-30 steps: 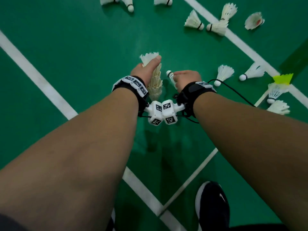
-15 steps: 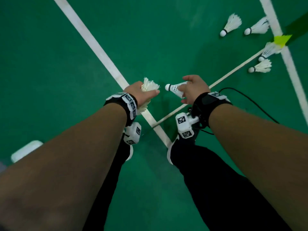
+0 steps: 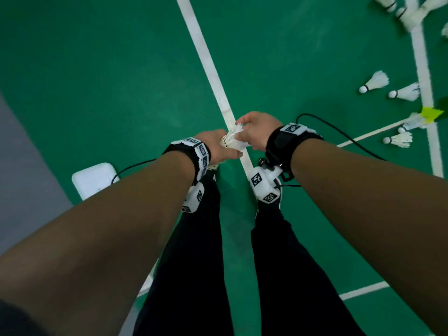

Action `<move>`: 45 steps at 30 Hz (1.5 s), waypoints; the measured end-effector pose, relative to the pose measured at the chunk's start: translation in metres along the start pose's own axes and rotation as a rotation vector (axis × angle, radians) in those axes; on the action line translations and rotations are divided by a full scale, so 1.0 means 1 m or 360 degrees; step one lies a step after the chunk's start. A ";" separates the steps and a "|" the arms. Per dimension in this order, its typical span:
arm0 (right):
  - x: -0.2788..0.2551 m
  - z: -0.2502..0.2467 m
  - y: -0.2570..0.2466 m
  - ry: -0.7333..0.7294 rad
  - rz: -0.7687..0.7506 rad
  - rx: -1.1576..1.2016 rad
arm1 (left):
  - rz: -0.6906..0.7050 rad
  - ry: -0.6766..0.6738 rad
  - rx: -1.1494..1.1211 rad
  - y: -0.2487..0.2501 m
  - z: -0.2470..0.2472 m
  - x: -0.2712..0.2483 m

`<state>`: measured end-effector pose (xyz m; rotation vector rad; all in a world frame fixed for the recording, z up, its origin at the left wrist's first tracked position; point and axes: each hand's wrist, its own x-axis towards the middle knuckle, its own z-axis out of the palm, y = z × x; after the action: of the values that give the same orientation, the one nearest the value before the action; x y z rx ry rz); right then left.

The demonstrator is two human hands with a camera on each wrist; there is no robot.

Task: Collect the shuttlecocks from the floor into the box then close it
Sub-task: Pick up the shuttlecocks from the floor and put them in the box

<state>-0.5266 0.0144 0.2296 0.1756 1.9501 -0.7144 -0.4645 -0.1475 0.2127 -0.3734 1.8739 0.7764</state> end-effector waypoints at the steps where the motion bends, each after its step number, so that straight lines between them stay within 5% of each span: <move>1: 0.003 0.002 -0.007 0.0040 0.0008 0.0068 | 0.0004 0.0023 -0.0010 -0.003 -0.009 -0.004; 6: 0.011 0.035 -0.047 -0.0035 -0.0081 0.0152 | -0.0072 0.0282 -0.0140 -0.049 -0.026 -0.028; 11: -0.005 0.075 -0.074 -0.0143 -0.0279 -0.0143 | -0.0210 0.0439 -0.0407 -0.089 -0.009 -0.072; 24: -0.077 0.280 -0.082 -0.0523 -0.0700 -0.1162 | -0.0605 0.0686 -0.1385 -0.239 0.149 -0.183; 36: -0.130 0.484 -0.025 -0.0817 -0.0617 -0.1405 | -0.0780 0.0663 -0.1611 -0.392 0.280 -0.235; 41: -0.139 0.550 -0.034 -0.0822 -0.0649 -0.1453 | -0.0733 0.0752 -0.1735 -0.448 0.297 -0.251; 45: -0.139 0.588 -0.048 -0.0803 -0.0647 -0.1485 | -0.0899 0.0762 -0.1902 -0.485 0.306 -0.249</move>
<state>-0.0258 -0.3235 0.1826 -0.9013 1.6393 -0.0160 0.1341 -0.3273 0.1898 -1.8661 1.3560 1.4032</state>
